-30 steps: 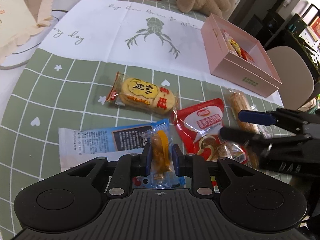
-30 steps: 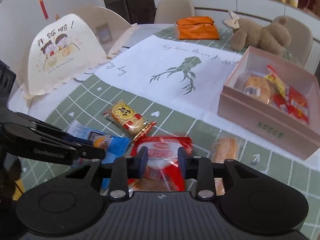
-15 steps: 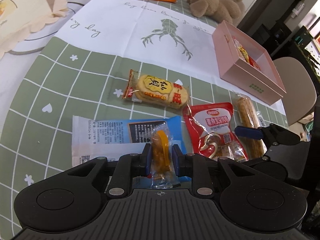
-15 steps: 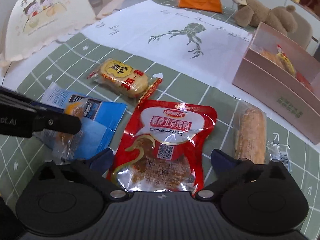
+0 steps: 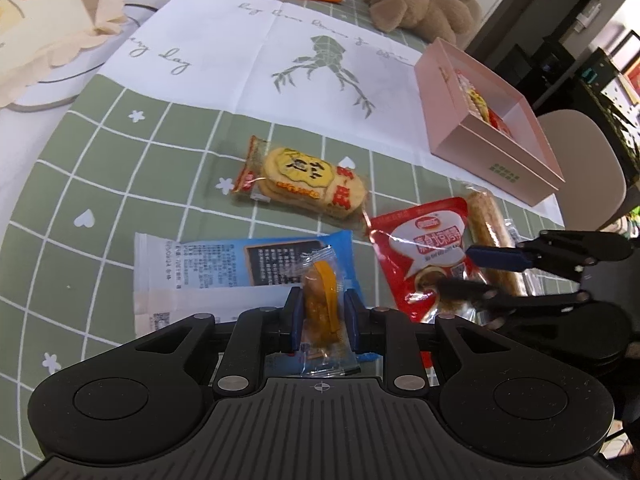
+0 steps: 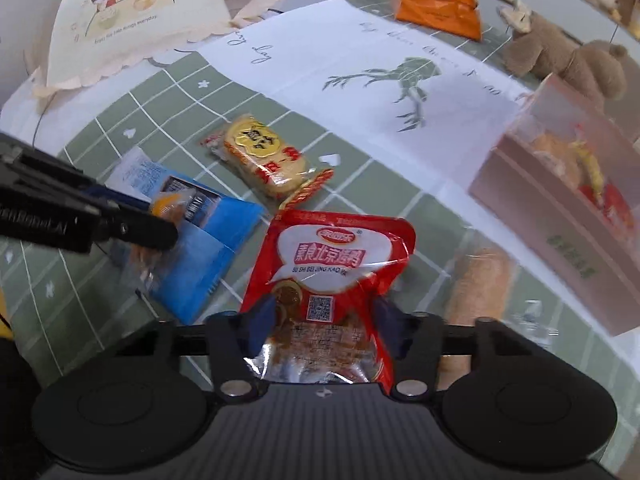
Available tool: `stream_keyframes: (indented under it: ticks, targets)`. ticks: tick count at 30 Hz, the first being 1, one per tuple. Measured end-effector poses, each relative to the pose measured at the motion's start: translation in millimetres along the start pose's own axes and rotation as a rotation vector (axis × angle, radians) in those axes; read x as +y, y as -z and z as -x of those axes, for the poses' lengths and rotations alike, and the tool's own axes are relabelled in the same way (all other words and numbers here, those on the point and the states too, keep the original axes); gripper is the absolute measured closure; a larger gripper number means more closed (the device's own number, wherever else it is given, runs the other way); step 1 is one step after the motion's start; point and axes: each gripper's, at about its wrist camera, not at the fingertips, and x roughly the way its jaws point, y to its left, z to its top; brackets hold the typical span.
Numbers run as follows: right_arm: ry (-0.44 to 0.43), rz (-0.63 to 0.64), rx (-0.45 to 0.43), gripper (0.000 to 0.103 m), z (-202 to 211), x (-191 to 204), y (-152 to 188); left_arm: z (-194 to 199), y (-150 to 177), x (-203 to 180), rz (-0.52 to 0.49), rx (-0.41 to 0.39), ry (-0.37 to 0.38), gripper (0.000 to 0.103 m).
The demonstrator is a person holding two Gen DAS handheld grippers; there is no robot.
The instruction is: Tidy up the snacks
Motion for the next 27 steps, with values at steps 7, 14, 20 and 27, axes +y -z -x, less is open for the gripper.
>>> stream_keyframes:
  ticks: [7,14,20,27]
  targets:
    - [-0.058,-0.133,-0.081,0.103,35,-35,11,-6,-1,-8,-0.037,0.028,0.024,0.077]
    - [-0.093,-0.259,-0.005,0.049,9,-34,14,-6,0,-8,-0.042,0.026,0.019,0.077]
    - [-0.024,-0.243,-0.017,0.019,-19,-10,9,-4,2,-3,-0.012,0.015,0.015,0.077]
    - [0.022,-0.095,-0.06,0.018,-31,12,0,-3,3,-2,-0.006,0.011,0.025,0.077]
